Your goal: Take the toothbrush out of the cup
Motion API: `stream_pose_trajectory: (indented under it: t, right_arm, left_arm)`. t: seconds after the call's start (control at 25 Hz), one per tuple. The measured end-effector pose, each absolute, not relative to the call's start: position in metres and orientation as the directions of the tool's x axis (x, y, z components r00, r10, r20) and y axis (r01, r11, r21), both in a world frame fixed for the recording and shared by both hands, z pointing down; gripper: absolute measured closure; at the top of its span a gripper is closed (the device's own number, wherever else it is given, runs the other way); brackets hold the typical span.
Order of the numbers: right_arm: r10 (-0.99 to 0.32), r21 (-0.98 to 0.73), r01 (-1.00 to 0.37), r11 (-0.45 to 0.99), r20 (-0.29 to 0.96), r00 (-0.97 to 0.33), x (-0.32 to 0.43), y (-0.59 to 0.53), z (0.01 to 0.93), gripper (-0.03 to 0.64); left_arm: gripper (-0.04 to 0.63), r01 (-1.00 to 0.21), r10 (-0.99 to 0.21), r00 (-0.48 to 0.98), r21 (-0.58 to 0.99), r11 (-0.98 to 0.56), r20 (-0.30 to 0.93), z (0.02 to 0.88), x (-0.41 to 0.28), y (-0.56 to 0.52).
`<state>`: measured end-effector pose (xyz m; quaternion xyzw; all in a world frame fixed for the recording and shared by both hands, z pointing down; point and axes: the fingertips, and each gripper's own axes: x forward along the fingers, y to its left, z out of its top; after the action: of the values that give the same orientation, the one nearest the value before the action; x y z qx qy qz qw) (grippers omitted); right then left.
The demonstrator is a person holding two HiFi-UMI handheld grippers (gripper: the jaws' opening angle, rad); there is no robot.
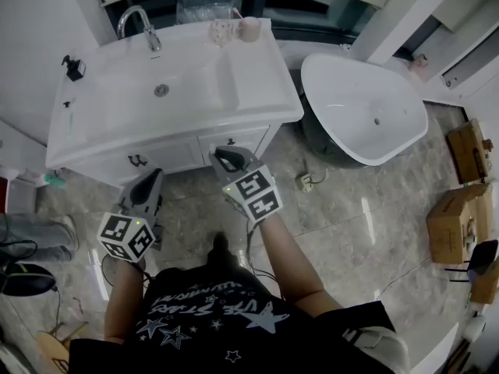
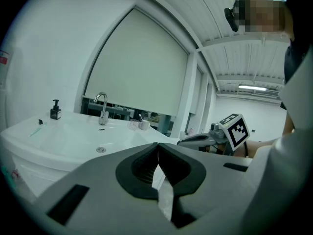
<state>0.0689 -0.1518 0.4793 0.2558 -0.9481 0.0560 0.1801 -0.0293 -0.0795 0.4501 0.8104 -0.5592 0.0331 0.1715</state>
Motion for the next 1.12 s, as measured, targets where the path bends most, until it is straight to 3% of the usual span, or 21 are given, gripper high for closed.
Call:
stream_pose_trajectory:
  t: [1.12]
  right_arm:
    - [-0.592, 0.047, -0.633, 0.773, 0.412, -0.693, -0.005, 0.007, 0.453, 0.604]
  left_arm:
    - [0.588, -0.865, -0.875, 0.464, 0.283, -0.414, 0.139, 0.43, -0.134, 0.056]
